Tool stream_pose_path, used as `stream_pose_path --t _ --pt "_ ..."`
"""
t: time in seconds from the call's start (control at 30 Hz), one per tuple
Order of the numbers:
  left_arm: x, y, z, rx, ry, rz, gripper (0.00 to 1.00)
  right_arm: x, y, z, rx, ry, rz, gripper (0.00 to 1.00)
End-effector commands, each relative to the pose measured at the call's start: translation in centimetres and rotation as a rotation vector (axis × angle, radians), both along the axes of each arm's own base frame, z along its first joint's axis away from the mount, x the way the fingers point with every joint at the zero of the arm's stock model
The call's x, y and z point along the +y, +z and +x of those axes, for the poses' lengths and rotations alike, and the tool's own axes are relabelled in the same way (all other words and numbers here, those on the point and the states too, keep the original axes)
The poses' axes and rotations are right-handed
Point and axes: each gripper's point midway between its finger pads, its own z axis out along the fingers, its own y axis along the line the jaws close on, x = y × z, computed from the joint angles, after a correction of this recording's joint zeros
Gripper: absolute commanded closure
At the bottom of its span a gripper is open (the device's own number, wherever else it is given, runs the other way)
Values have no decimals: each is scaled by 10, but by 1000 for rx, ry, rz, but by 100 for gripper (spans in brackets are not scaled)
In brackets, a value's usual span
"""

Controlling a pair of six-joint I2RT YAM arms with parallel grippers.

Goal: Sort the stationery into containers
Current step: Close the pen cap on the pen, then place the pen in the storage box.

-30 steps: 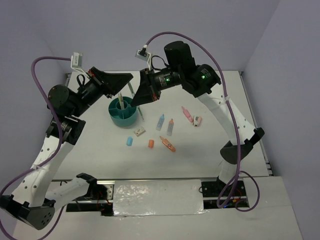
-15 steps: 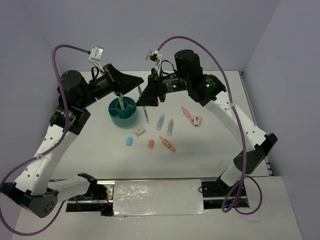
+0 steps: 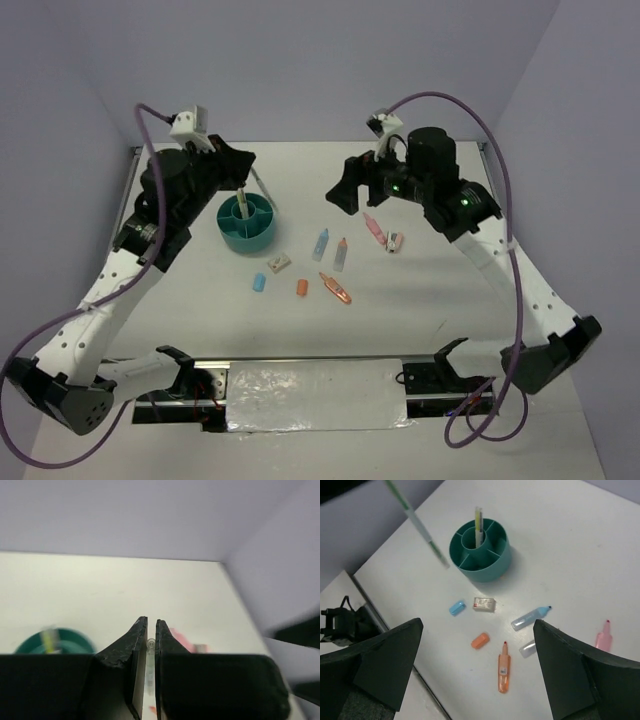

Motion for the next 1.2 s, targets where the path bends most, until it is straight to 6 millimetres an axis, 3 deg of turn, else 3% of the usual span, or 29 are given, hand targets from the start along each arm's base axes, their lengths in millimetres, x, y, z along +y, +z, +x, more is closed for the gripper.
stream_pose_path --t 0.0,0.2,0.37,0.47,0.63,1.0,1.03,1.07,1.13,1.17 --pt "57 -15 42 -112 360 120 100 -36 26 -15 -130 -116 -14 0" --pt "80 -47 81 -106 514 291 100 -47 8 -51 -86 -76 -13 0" --pt "87 -60 94 -105 541 348 100 -62 2 -69 -90 -83 -46 0" --pt "95 -82 102 -73 563 384 100 -64 4 -73 -92 -77 -55 0" --pt "89 -112 108 -13 521 367 100 -63 11 -73 -103 -65 -64 0" --pt "73 -161 98 99 429 321 100 -51 5 -61 -77 -30 -67 0" --pt "72 -165 98 110 424 323 95 -49 1 -60 -66 -32 -63 0" --pt "72 -169 97 122 420 320 81 -48 -3 -58 -54 -34 -63 0" --pt "72 -175 93 145 417 323 66 -46 -23 -48 5 -70 -78 0" --pt "73 -176 91 151 421 315 43 -46 -36 -44 43 -85 -93 0"
